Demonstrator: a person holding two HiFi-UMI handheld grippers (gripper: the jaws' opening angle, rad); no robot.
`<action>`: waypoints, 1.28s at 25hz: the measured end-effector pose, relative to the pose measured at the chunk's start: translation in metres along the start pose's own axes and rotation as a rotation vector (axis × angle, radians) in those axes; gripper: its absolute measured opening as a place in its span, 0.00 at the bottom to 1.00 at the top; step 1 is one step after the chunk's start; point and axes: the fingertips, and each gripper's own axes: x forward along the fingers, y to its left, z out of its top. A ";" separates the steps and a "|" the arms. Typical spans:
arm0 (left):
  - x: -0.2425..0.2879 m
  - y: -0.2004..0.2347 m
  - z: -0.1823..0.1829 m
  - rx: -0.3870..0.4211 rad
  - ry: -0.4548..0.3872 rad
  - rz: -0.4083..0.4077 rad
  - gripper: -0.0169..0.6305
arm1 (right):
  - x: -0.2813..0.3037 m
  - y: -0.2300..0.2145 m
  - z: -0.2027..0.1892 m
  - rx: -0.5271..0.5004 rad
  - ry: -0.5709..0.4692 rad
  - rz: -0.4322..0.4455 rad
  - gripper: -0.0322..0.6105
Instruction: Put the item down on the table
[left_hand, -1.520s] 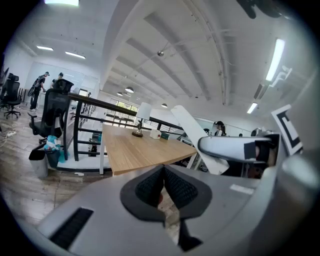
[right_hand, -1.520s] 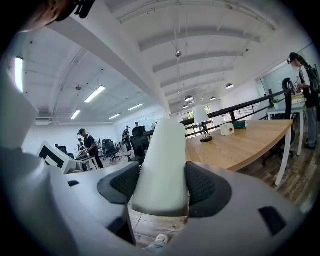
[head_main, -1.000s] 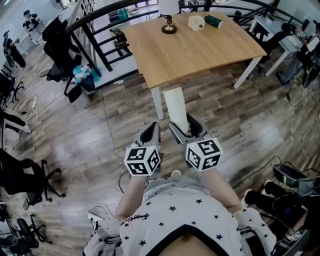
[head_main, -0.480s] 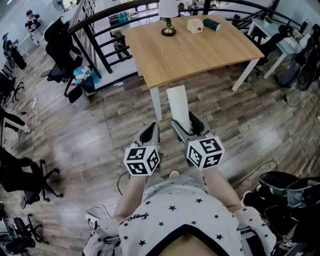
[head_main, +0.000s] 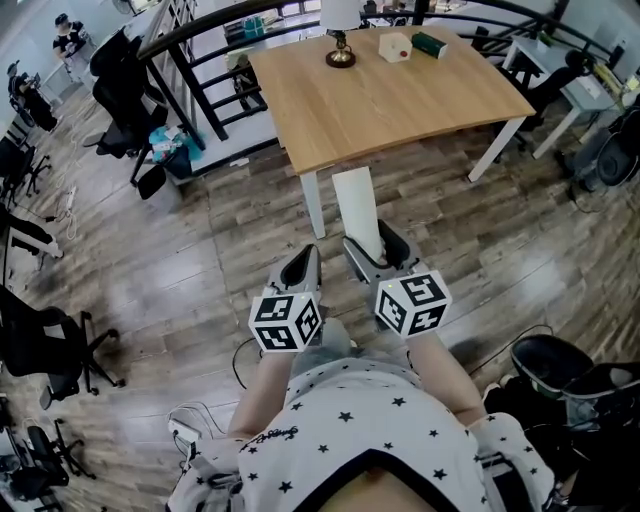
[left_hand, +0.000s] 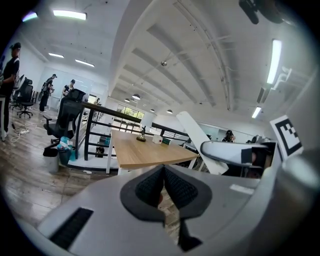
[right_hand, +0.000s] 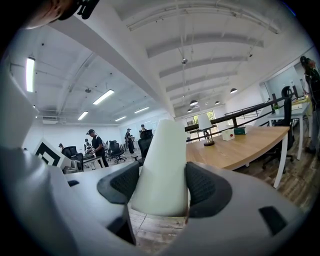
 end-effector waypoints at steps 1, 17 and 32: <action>0.002 0.001 0.000 -0.003 0.001 0.003 0.05 | 0.002 -0.002 0.000 0.001 0.000 0.000 0.50; 0.085 0.045 0.033 -0.023 -0.009 -0.006 0.05 | 0.086 -0.051 0.016 0.011 0.020 -0.022 0.50; 0.198 0.105 0.100 -0.053 0.002 -0.072 0.05 | 0.210 -0.103 0.057 0.008 0.023 -0.075 0.50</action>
